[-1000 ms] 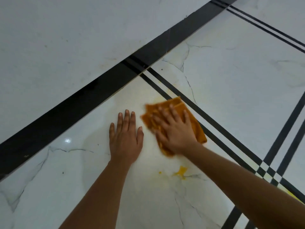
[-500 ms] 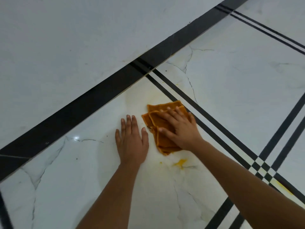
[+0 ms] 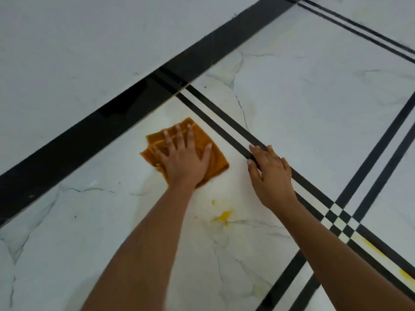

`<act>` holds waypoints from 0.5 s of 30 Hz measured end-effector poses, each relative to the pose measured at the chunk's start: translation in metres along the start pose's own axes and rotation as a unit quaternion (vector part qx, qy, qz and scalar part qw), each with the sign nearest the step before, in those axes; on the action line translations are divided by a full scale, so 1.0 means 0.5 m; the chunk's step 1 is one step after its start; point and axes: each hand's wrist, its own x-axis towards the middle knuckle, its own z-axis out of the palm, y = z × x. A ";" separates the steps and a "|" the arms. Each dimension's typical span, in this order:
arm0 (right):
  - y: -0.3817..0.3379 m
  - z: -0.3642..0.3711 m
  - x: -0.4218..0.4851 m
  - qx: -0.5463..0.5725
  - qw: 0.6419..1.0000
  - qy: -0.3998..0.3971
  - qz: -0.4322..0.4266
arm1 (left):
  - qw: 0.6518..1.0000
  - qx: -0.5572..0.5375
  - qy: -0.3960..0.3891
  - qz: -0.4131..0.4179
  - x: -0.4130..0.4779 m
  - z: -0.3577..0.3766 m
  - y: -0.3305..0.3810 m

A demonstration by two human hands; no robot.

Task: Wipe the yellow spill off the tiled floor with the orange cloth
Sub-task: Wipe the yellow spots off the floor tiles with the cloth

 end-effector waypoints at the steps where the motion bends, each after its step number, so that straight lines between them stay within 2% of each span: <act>1: 0.003 0.002 -0.013 -0.011 1.000 -0.014 -0.001 | 0.998 0.004 0.014 0.060 -0.046 0.005 -0.018; 2: 0.008 0.004 -0.026 -0.018 0.999 -0.027 0.004 | 0.988 0.016 0.013 0.152 -0.105 0.011 -0.037; 4: 0.015 0.009 -0.045 -0.016 0.999 -0.034 0.020 | 0.940 0.060 -0.004 0.337 -0.200 0.028 -0.087; 5: 0.016 0.011 -0.055 -0.009 0.999 -0.036 0.033 | 0.919 0.083 -0.019 0.384 -0.197 0.028 -0.111; 6: 0.014 0.012 -0.065 -0.007 0.998 -0.039 0.040 | 0.919 0.095 -0.018 0.383 -0.168 0.024 -0.120; 7: 0.010 0.011 -0.076 -0.009 0.998 -0.042 0.039 | 0.943 0.100 -0.010 0.316 -0.137 0.014 -0.116; 8: 0.009 0.012 -0.085 -0.010 0.998 -0.048 0.038 | 0.978 0.069 -0.009 0.197 -0.104 0.007 -0.101; 9: 0.004 0.005 -0.097 -0.014 0.998 -0.050 0.039 | 0.996 0.043 -0.014 0.080 -0.087 -0.001 -0.078; 10: 0.003 0.000 -0.104 -0.022 0.997 -0.054 0.041 | 0.999 0.030 -0.022 0.011 -0.092 -0.002 -0.051; 11: 0.003 -0.007 -0.113 -0.031 0.997 -0.055 0.047 | 0.999 0.034 -0.031 0.012 -0.119 0.001 -0.025; 12: 0.006 -0.016 -0.117 -0.040 0.996 -0.052 0.059 | 0.994 0.047 -0.042 0.088 -0.159 0.007 -0.005; 14: 0.016 -0.036 -0.135 -0.045 0.994 -0.037 0.093 | 0.951 0.105 -0.067 0.285 -0.245 0.028 0.003; 15: 0.024 -0.047 -0.146 -0.046 0.993 -0.029 0.106 | 0.932 0.114 -0.068 0.338 -0.247 0.029 -0.006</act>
